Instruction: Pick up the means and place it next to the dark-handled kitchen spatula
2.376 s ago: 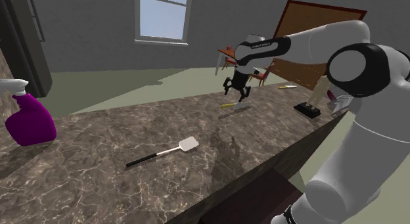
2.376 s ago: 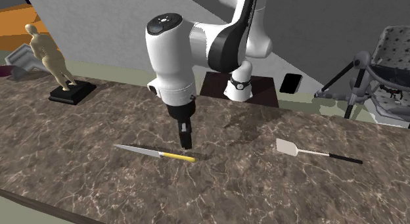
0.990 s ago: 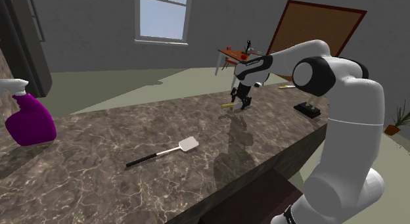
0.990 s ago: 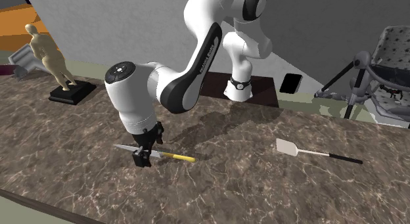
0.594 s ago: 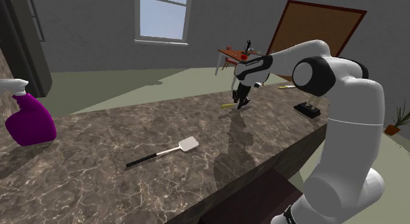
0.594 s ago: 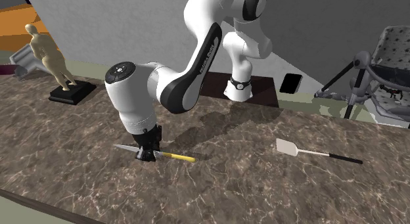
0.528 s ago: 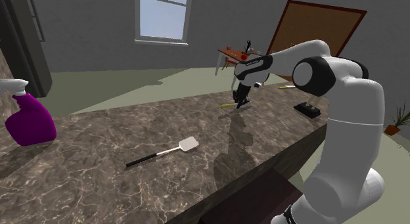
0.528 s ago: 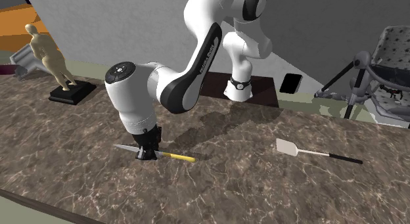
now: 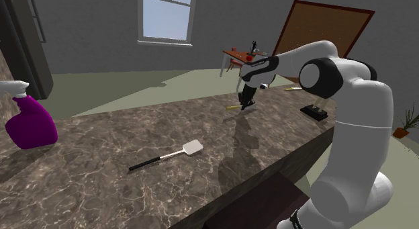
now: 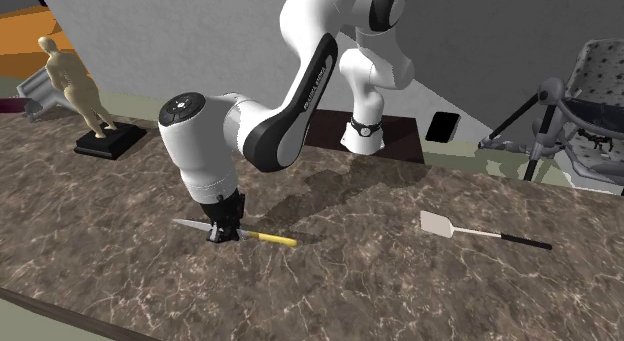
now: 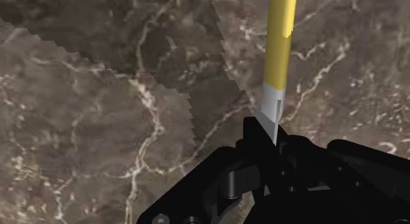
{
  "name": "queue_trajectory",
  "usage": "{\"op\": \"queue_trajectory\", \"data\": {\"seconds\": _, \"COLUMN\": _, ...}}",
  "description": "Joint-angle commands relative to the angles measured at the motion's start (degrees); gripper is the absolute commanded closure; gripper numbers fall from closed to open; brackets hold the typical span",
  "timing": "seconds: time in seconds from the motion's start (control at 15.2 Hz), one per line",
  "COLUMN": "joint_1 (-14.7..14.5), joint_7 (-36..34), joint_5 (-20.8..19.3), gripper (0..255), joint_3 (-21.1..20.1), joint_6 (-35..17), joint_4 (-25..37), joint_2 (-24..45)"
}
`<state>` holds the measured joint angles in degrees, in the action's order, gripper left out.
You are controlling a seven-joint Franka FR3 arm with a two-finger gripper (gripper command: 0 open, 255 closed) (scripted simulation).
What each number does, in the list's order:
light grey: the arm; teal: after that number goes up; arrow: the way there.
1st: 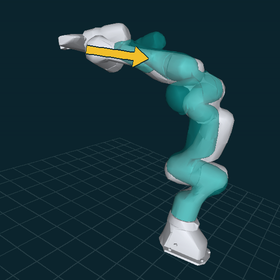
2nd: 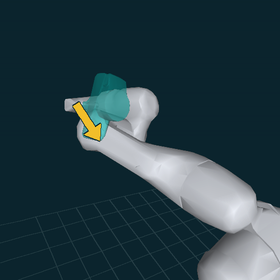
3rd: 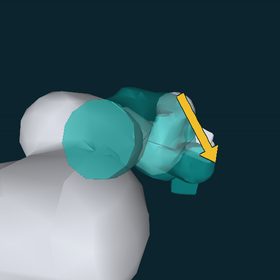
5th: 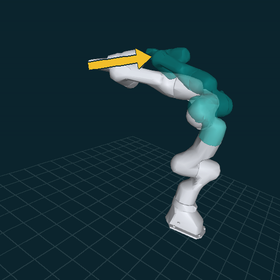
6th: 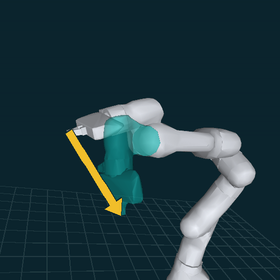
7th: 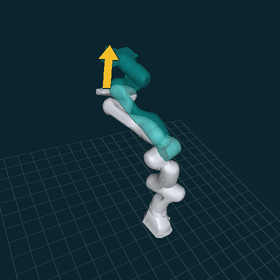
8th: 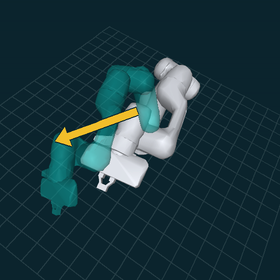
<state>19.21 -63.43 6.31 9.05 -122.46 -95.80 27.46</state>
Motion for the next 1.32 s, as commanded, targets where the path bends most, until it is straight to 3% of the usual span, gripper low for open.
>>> {"op": "queue_trajectory", "data": {"seconds": 0.0, "joint_1": -0.1, "joint_7": -0.1, "joint_5": -0.1, "gripper": 255, "joint_3": 0.1, "joint_6": 0.9, "joint_4": 0.3, "joint_2": -0.6}}
{"op": "queue_trajectory", "data": {"seconds": 1.25, "joint_1": -0.2, "joint_7": -1.1, "joint_5": -1.3, "gripper": 255, "joint_3": 0.6, "joint_6": 13.4, "joint_4": 8.3, "joint_2": -5.3}}
